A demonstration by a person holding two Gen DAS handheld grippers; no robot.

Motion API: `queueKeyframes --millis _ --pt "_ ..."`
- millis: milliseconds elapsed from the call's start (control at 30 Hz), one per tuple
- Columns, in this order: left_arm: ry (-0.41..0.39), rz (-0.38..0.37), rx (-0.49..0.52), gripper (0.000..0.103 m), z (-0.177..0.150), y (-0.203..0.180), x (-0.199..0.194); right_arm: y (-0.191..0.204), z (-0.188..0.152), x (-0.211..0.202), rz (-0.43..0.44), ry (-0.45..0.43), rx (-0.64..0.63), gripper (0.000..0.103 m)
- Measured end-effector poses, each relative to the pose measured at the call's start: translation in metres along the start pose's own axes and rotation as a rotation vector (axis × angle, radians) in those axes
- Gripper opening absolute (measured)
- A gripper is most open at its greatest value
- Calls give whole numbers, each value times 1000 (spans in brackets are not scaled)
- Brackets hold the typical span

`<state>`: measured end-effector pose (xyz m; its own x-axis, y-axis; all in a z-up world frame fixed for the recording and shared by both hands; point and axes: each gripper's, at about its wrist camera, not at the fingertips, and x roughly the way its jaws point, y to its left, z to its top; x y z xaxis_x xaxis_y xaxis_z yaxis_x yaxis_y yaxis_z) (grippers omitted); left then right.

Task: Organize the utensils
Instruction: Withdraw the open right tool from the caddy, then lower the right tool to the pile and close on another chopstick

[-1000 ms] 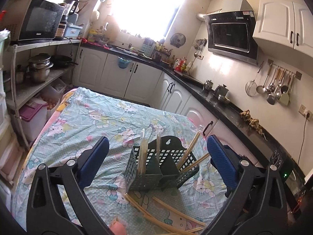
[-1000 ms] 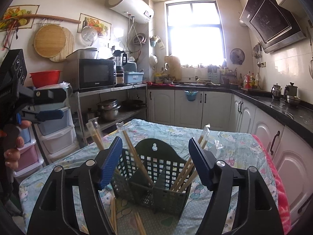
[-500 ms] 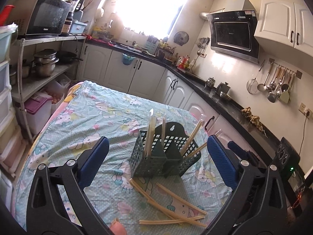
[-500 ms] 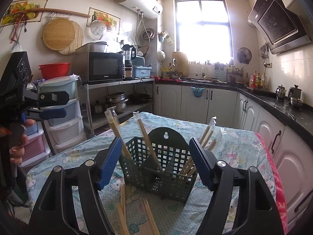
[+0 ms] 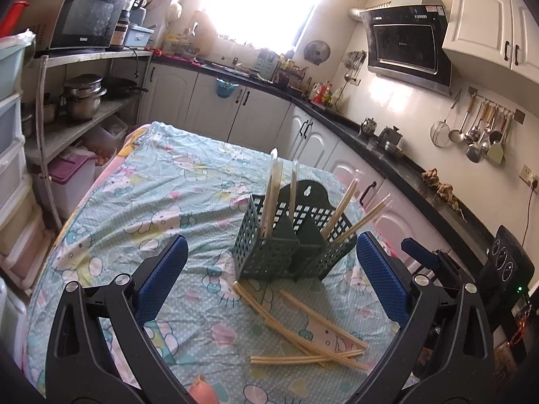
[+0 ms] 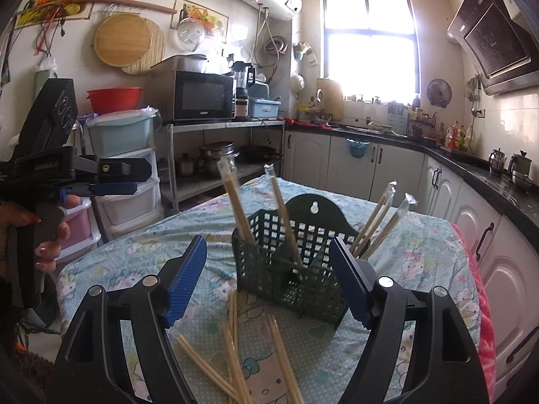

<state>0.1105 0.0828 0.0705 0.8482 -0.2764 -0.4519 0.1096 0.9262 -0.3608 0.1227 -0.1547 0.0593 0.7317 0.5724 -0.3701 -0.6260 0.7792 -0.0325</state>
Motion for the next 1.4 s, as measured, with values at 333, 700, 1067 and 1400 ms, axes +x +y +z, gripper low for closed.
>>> queueKeyframes --millis 333,700,1067,1400 --pt "60 11 19 92 -20 0 7 3 -12 2 22 53 3 72" --pt "138 7 1 92 -41 9 14 5 -27 6 35 120 -12 72" --pt "253 -29 -40 92 -65 18 25 15 -49 28 79 260 -62 72" --pt "347 -61 -79 71 -85 27 37 18 -68 47 99 365 -65 62"
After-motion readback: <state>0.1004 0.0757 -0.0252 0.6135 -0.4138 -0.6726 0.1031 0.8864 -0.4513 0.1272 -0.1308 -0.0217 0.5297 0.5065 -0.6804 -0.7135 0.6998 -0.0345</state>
